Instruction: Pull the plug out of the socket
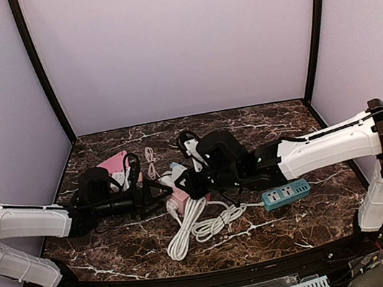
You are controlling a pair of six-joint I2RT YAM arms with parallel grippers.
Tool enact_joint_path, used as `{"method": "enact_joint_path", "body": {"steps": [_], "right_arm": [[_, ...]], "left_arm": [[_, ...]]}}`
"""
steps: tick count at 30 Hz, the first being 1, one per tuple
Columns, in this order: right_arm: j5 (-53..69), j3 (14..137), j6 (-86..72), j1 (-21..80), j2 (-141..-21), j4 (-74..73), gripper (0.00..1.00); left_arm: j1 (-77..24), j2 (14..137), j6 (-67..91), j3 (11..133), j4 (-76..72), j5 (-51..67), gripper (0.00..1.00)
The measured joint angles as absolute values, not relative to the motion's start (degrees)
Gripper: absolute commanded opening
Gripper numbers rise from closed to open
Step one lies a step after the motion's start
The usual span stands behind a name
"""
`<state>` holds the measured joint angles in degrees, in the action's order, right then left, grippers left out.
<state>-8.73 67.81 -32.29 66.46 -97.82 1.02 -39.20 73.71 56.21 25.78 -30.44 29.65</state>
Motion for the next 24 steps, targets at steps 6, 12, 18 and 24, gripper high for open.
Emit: {"method": "enact_joint_path", "body": {"steps": [6, 12, 18, 24], "right_arm": [[-8.51, 67.35, -32.29, 66.46, -97.03, 2.92, 0.00], [-7.92, 66.54, -32.29, 66.46, -96.82, 4.25, 0.00], [-7.44, 65.87, -32.51, 66.43, -96.71, 5.08, 0.00], [-7.53, 65.52, -32.91, 66.43, -96.38, 5.19, 0.00]], "left_arm": [[-39.68, 75.11, 56.71, 25.87, -32.58, 30.85, 0.94], [-39.77, 75.92, 57.52, 26.11, -34.17, 31.14, 0.94], [-39.81, 77.80, 59.51, 26.11, -37.50, 31.53, 0.89], [-40.03, 79.33, 61.30, 26.11, -40.69, 32.45, 0.77]]}}
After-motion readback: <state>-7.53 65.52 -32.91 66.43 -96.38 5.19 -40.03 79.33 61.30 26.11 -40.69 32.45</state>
